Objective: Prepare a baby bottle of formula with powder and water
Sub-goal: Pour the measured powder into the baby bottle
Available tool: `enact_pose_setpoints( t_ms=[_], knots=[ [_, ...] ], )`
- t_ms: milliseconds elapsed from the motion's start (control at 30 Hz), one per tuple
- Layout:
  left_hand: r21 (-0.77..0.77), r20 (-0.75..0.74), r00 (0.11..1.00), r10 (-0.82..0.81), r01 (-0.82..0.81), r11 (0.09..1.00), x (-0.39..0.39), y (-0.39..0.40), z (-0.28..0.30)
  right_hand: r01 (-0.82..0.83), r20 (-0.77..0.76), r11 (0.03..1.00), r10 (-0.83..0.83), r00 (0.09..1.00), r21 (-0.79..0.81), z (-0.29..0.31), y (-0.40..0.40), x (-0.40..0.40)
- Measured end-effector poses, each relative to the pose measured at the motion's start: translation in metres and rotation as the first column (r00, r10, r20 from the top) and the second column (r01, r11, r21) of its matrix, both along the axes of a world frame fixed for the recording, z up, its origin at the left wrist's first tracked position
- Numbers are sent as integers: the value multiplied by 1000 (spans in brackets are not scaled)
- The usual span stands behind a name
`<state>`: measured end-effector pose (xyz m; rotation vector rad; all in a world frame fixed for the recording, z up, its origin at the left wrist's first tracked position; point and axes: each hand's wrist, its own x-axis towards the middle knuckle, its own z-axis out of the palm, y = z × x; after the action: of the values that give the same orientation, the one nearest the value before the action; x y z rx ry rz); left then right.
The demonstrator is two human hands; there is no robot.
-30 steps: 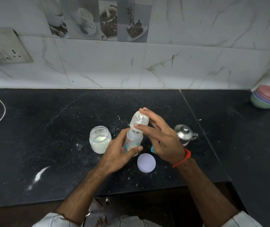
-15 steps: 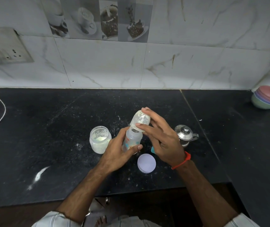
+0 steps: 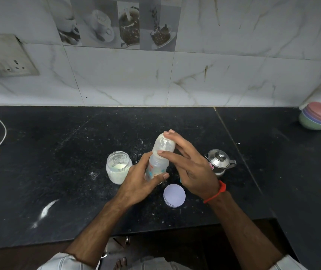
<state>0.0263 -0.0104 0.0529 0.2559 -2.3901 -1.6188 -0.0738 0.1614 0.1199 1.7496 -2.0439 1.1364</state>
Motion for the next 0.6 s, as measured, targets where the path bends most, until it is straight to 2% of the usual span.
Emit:
enact_pose_setpoints(
  t_ms=[100,167,200,233,267,333,400,500,567,600],
  knots=[
    [-1,3,1000,3,-3,1000,-1,-1,1,-8,87,1000,9,996,-12,0,0,0],
    [-2,1,1000,3,-3,1000,-2,-2,1,50,228,995,-30,973,-81,-1,-1,1],
    [0,0,1000,5,-5,1000,-1,-2,1,100,351,989,-55,935,-111,-2,-3,1],
    [-1,3,1000,10,-10,1000,-1,-3,0,152,526,979,-58,849,-138,-2,-4,2],
    [-6,7,1000,18,-18,1000,0,-3,-1,199,702,965,-24,712,-169,-3,-7,1],
    [-20,13,999,34,-34,999,2,-5,-2,300,897,932,56,439,-205,-6,-11,-1],
    [-26,10,999,44,-44,999,4,-7,-4,378,969,903,133,206,-204,-13,-14,-5],
    [-39,3,998,58,-58,998,7,-10,-6,459,969,876,223,-106,-152,-23,-18,-9],
    [-47,-3,998,71,-71,996,8,-12,-6,469,935,875,257,-243,-119,-31,-20,-11],
    [-50,-2,997,77,-77,996,8,-13,-7,462,920,879,270,-283,-116,-34,-21,-13]
  ],
)
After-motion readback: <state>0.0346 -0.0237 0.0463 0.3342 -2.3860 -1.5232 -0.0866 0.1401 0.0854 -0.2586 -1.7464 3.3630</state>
